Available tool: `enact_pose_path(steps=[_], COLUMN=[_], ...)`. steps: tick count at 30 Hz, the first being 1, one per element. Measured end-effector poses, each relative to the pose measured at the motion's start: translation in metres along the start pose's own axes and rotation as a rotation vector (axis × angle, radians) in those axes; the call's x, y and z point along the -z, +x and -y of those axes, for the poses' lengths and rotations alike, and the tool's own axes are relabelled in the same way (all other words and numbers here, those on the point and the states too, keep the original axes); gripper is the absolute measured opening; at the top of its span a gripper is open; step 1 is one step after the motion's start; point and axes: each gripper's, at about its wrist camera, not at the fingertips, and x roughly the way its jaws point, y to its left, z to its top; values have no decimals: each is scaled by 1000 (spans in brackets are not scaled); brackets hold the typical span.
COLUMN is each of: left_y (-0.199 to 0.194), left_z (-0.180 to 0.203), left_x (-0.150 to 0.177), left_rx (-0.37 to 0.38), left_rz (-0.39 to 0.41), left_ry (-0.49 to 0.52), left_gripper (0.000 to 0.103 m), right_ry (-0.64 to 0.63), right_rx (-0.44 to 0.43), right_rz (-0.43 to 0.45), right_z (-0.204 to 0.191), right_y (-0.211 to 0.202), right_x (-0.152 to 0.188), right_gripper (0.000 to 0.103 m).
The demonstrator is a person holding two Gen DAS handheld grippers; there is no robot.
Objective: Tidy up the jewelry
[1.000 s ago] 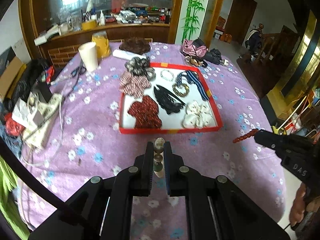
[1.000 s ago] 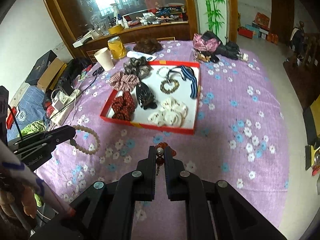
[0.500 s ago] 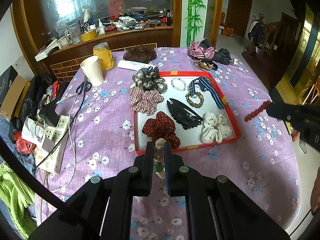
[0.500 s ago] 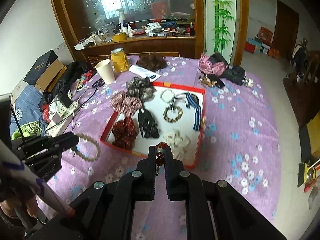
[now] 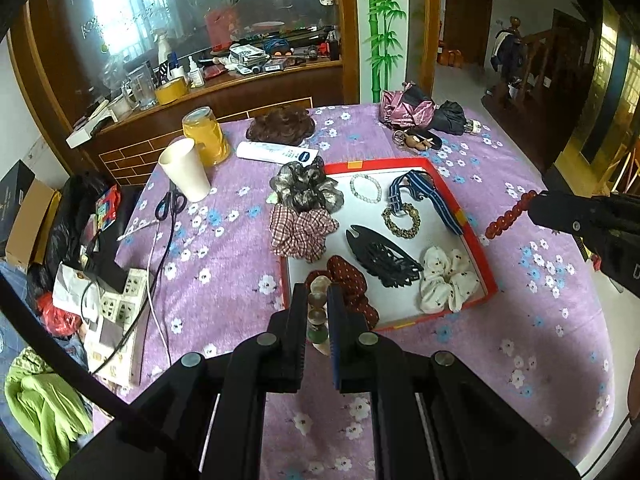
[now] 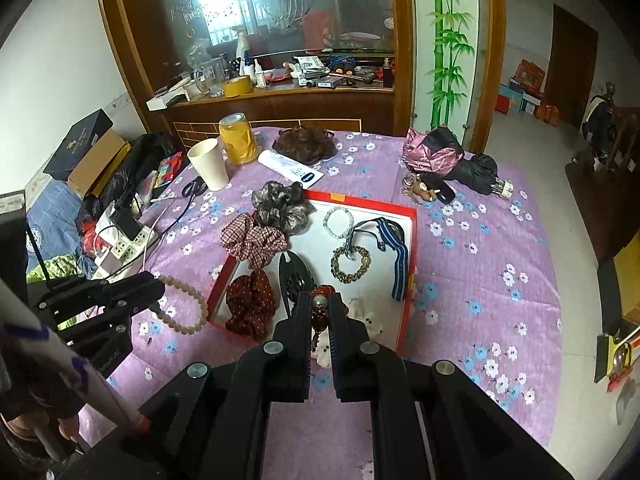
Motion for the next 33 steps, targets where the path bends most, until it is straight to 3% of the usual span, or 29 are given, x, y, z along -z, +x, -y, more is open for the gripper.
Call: enact_pose_path(steps=[15,33], left_y=[24,29], left_z=[1,-6], left_x=[-18,-13], left_rx=[-16,-15], left_rz=[-16,-30], left_ry=[20,-2], left_gripper=[9,9], right_ry=[20,47], right_rx=[17,41], right_rz=[-18,-37], right_z=[12,23], right_y=[17,23], right_x=[-5,1], right_gripper=[8,8])
